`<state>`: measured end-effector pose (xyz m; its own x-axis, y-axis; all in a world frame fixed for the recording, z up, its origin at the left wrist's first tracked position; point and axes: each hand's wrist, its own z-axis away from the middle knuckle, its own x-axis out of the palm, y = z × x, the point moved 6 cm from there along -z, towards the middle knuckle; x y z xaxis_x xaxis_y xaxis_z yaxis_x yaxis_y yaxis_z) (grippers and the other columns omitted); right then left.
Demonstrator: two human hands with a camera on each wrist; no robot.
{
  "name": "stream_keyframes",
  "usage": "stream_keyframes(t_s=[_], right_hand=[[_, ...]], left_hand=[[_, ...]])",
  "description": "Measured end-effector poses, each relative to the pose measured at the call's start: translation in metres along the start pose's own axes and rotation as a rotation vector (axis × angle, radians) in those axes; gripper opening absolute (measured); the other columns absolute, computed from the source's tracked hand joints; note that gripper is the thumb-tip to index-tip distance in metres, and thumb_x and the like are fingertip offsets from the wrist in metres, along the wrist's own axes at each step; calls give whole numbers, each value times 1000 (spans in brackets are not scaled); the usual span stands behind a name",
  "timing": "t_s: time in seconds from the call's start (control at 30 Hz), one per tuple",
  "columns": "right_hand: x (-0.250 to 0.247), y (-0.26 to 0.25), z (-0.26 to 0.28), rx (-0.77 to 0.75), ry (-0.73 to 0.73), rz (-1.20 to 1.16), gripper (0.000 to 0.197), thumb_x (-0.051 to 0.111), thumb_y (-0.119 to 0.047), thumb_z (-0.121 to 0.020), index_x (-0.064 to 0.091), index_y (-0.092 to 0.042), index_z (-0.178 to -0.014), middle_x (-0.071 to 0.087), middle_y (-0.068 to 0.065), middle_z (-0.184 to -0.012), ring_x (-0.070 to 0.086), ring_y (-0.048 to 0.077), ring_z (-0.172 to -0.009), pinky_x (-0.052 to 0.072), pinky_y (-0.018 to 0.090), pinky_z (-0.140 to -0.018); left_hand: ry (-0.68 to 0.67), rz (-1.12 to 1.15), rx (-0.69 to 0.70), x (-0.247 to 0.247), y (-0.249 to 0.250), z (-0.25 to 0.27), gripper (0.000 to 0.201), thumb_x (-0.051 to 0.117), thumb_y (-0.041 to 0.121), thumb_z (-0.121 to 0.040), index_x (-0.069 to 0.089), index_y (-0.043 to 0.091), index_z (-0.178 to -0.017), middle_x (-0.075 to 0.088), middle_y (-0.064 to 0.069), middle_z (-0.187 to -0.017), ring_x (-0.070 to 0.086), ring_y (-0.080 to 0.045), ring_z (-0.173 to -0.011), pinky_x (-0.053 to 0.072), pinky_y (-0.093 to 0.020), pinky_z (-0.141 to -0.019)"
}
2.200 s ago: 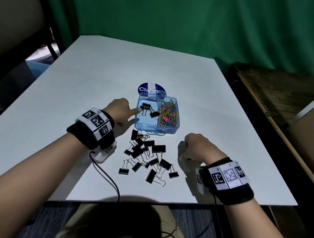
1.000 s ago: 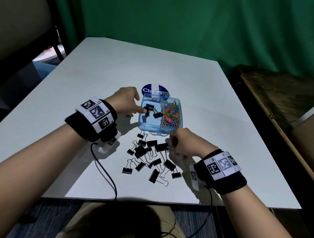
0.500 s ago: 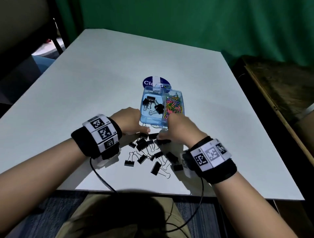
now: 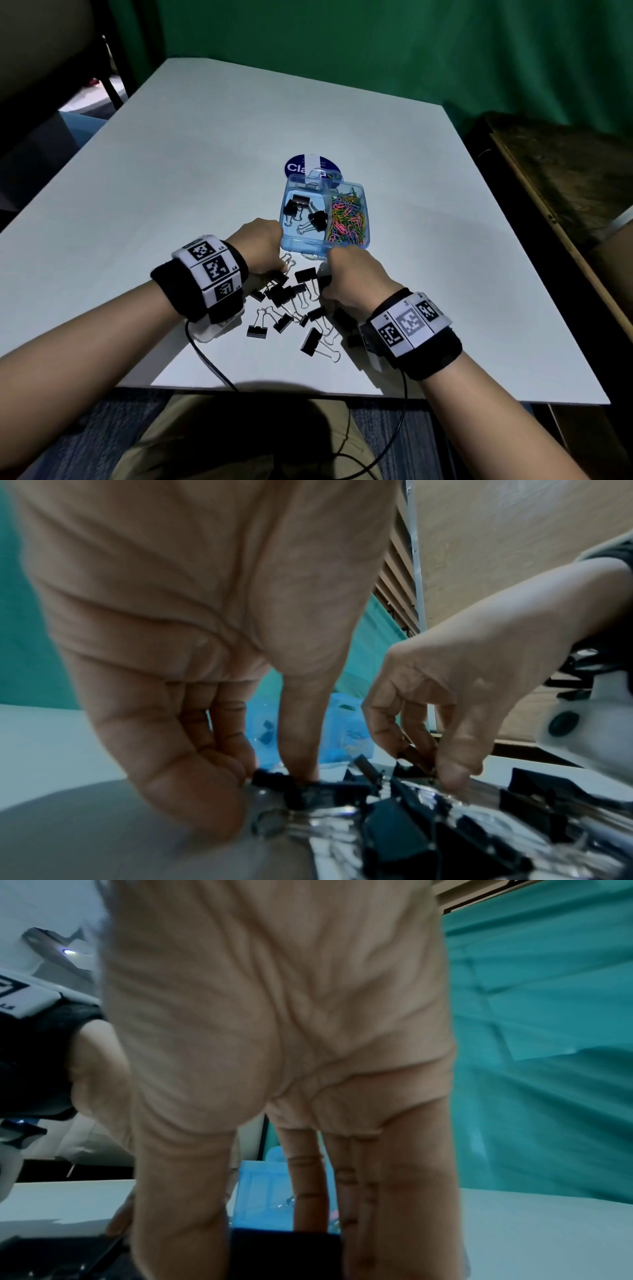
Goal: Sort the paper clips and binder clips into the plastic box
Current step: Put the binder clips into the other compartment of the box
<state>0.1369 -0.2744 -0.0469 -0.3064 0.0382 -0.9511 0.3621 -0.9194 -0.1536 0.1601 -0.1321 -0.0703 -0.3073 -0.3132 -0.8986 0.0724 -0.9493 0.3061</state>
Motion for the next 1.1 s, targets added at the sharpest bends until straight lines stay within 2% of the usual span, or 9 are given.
stream_keyframes(t_s=[0.13,0.27,0.37,0.47,0.6,0.73,0.87,0.97,1.1], right_hand=[[-8,-3,7,-38,125,18,30,70,-24,-75,58,-7,-97,60,11,-95,59,33,-91,39,32,-63],[-34,0,10,10,227,-132,25,68,-30,-74,59,-11,-89,56,5,-81,53,27,-74,41,29,-61],[-59,3,-1,36,333,-326,25,66,-31,-75,67,-14,-93,65,6,-83,62,27,-79,52,32,-67],[-73,3,-20,55,411,-359,26,62,-35,-80,68,-17,-97,70,6,-91,63,28,-86,49,31,-67],[-71,3,-39,65,366,-297,44,61,-45,-85,60,-18,-119,66,8,-114,59,30,-108,45,33,-75],[-63,-2,-28,-22,308,-234,22,64,-28,-85,66,-18,-105,68,6,-100,62,27,-97,44,29,-72],[-22,-21,-10,-248,15,-105,27,60,-12,-82,71,-26,-103,67,5,-100,63,28,-96,53,35,-79],[-2,-28,-2,-331,-56,1,39,52,-2,-83,67,-26,-110,56,8,-105,59,31,-101,45,35,-68],[10,-30,1,-368,-97,82,52,45,6,-83,61,-24,-122,48,13,-112,58,37,-100,50,41,-72]], left_hand=[[11,9,-16,0,-3,0,32,77,21,-70,45,19,-64,49,2,-66,57,-24,-77,41,-27,-63],[18,61,10,-2,-5,0,25,77,13,-67,53,16,-68,56,0,-69,56,-22,-74,40,-26,-59],[25,127,37,-4,-7,0,17,77,12,-68,60,15,-73,61,-1,-72,57,-21,-73,42,-28,-64],[12,127,37,-3,-9,-1,19,75,15,-72,59,18,-64,61,0,-66,60,-22,-72,43,-28,-63],[-21,129,45,-1,-6,-1,28,75,31,-74,53,17,-63,57,0,-64,57,-22,-71,42,-29,-64],[-15,111,21,-3,-5,-3,39,74,41,-74,47,18,-60,51,3,-61,53,-21,-69,38,-27,-60],[-35,99,-3,-3,-6,-8,35,76,33,-74,47,19,-60,51,2,-62,52,-23,-71,36,-26,-62],[-43,133,-14,-5,-9,-9,17,75,20,-73,61,14,-69,63,-7,-75,55,-23,-74,40,-27,-66],[-9,141,5,-8,-16,-8,11,69,10,-75,68,7,-86,65,-5,-77,59,-24,-82,45,-30,-71]])
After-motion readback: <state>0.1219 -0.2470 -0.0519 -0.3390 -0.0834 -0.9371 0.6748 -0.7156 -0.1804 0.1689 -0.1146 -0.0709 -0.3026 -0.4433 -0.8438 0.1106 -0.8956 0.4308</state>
